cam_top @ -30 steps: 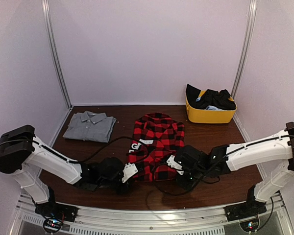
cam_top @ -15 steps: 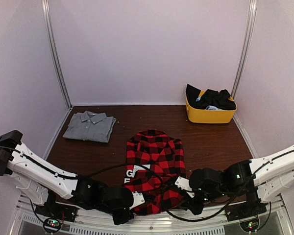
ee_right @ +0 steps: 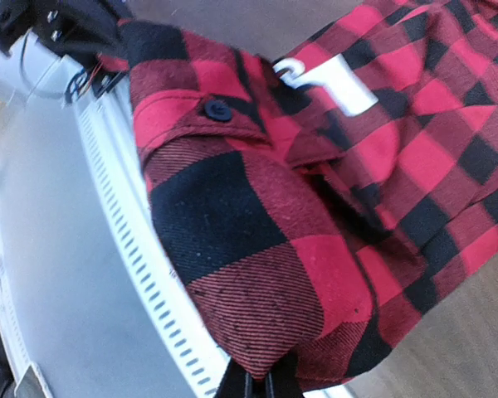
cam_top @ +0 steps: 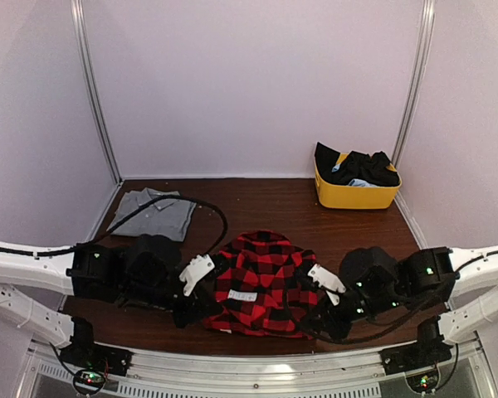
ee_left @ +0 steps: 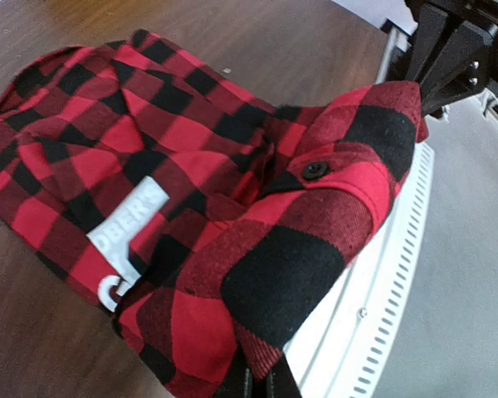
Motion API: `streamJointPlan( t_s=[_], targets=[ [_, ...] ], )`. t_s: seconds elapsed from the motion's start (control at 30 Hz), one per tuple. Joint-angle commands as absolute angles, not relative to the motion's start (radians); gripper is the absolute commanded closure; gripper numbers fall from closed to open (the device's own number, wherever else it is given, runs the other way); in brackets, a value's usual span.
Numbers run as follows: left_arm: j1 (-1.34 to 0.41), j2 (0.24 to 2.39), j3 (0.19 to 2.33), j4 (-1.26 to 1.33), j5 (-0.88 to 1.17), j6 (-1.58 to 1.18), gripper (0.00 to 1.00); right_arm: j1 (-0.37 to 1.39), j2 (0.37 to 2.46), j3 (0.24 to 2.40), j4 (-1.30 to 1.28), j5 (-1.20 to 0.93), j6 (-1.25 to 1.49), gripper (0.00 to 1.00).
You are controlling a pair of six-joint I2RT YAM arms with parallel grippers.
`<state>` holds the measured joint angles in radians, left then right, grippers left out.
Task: Fold and stack the long sleeve shirts
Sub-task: Fold the 2/3-rectangle-folded shirt at the center of the board.
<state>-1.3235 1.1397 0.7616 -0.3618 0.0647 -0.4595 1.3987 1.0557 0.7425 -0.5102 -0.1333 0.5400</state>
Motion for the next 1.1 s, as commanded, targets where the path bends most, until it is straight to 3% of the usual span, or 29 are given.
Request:
streamJointPlan(
  t_s=[0.0, 0.23, 0.4, 0.7, 1.07],
  targets=[
    [-1.142, 1.154, 0.821, -0.332, 0.146, -0.332, 1.0, 1.2, 1.095, 0.835, -0.552, -0.118, 0.451, 0.95],
    [-0.857, 1.332, 0.945, -0.286, 0.263, -0.232, 1.0, 0.912, 1.242, 0.946, -0.548, -0.218, 0.297, 0.93],
    [-0.744, 1.55, 1.111, -0.282, 0.308, -0.188, 1.0, 0.756, 1.372, 1.023, -0.553, -0.299, 0.195, 0.91],
    [-0.7, 1.879, 1.376, -0.325, 0.297, -0.109, 1.0, 0.551, 1.605, 1.066, -0.512, -0.437, 0.084, 0.88],
    [-0.683, 2.084, 1.514, -0.278, 0.297, -0.14, 1.0, 0.454, 1.691, 1.07, -0.423, -0.513, 0.079, 0.83]
  ],
)
